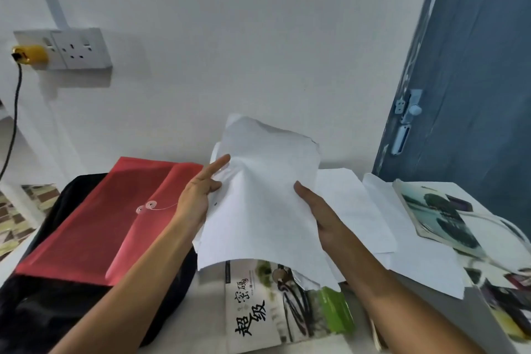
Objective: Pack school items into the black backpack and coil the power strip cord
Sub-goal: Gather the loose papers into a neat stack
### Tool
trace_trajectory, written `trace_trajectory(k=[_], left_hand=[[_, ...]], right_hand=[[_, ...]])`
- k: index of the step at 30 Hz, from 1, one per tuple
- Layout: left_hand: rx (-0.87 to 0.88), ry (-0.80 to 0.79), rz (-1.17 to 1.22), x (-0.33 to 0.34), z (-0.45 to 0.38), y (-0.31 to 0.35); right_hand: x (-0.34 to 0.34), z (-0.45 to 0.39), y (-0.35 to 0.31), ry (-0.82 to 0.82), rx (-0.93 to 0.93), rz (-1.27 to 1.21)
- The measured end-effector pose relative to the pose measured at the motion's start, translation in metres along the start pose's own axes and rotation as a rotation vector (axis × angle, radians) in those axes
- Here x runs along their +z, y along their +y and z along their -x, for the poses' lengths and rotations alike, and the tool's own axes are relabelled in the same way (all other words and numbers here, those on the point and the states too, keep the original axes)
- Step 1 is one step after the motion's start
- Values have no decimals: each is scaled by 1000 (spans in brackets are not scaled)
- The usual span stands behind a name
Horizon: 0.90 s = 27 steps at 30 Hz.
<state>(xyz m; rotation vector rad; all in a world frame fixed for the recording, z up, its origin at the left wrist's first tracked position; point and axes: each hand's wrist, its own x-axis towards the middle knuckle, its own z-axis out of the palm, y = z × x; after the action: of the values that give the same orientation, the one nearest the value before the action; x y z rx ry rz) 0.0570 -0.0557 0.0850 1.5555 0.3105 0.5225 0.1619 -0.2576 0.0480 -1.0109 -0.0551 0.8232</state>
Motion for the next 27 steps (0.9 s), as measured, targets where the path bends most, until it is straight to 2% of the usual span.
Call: trace_trajectory(k=[3,8,10,13,16,18,20,22,25,27], left_hand=[[-34,-11,-139,-3,-5,-9],[-145,-194,-197,-8,-5,-25],[-236,-262,-95,-14,-11,-31],[-446,-380,214,-20,-17,-41],[-441,-372,201,-16,-24,-54],[-359,-282,-15,-10,-34,-65],[-240,-246,-338,-6,-48,-79],[-140,-223,-563,-3,-57,-90],[-45,-165,-581,1,-66,-99],[-48,-135,-540,2,-71,-100]], right_hand=[[-10,-6,-7,110,-40,132],[-20,-13,-25,152,-134,290],[-18,-18,-26,180,-222,363],[-11,-25,-17,202,-394,492],[-18,-39,-9,345,-466,783],[-32,-46,-17,567,-432,1077],[-55,-50,-32,750,-366,1370],[-79,-51,-47,865,-202,1522],[-110,-53,-58,929,14,1492],[-118,-53,-63,942,36,1392]])
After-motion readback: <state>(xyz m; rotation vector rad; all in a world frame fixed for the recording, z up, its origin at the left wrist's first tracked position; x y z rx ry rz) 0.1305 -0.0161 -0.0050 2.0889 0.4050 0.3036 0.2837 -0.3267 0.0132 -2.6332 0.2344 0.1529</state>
